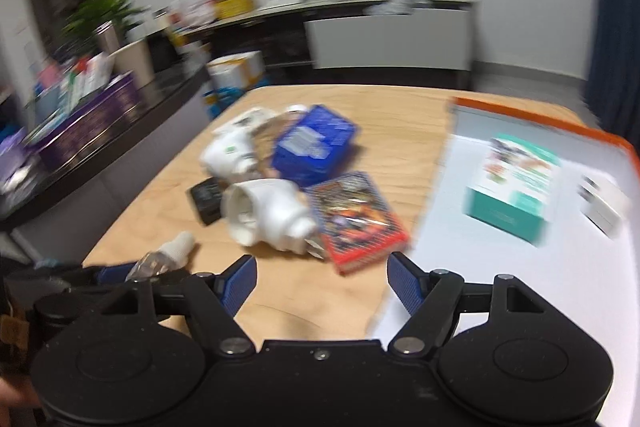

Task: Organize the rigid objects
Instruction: 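Grasp the clear glass bottle with the left gripper while the right grasps the white round plug adapter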

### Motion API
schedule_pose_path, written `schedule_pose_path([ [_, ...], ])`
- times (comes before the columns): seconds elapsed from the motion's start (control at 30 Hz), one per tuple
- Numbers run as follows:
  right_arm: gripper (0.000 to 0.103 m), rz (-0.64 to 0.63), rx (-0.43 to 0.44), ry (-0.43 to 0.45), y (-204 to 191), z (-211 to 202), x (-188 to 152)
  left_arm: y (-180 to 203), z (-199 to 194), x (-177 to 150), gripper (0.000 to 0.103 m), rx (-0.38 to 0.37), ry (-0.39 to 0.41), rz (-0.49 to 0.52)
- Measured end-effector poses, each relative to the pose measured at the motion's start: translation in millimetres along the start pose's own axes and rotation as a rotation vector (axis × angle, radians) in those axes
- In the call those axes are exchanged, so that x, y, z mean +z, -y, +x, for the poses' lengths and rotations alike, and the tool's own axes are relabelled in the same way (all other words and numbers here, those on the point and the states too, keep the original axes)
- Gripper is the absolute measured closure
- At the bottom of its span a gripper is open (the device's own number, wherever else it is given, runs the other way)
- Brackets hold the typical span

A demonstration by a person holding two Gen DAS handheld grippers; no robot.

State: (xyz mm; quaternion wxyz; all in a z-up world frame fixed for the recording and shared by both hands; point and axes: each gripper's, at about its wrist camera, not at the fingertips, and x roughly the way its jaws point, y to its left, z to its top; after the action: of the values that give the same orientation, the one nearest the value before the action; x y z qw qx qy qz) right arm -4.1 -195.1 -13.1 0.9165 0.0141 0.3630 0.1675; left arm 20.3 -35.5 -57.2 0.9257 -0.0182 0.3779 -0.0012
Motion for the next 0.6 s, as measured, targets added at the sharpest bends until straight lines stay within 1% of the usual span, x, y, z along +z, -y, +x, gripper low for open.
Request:
schedule_pose_path([
  [0.13,0.016,-0.12,0.047,-0.012,-20.1,26.7,15.2,-12.7,-5.3,7.4,0.053,0.01,0.026,-0.012],
  [0.23,0.016,-0.18,0.073,-0.045,-33.5,51.4,24.7,-21.5,-3.6,10.3,0.053,0.006,0.024,-0.029],
  [0.27,0.013,-0.198,0.078,-0.053,-37.4,58.9,26.8,-23.6,-4.4,10.5,0.053,0.005,0.03,-0.03],
  [0.37,0.013,-0.27,0.041,-0.07,-49.3,78.3,30.7,-29.6,-5.0,11.4,0.053,0.004,0.037,-0.03],
  [0.47,0.014,-0.289,0.023,-0.106,-53.4,94.2,33.5,-34.5,-4.0,12.1,0.053,0.009,0.043,-0.033],
  [0.53,0.015,-0.279,0.013,-0.135,-53.4,103.6,33.3,-37.8,-2.3,12.3,0.053,0.003,0.041,-0.041],
  [0.6,0.016,-0.245,0.017,-0.124,-50.6,105.4,33.4,-39.2,-2.2,12.6,0.053,0.002,0.045,-0.042],
])
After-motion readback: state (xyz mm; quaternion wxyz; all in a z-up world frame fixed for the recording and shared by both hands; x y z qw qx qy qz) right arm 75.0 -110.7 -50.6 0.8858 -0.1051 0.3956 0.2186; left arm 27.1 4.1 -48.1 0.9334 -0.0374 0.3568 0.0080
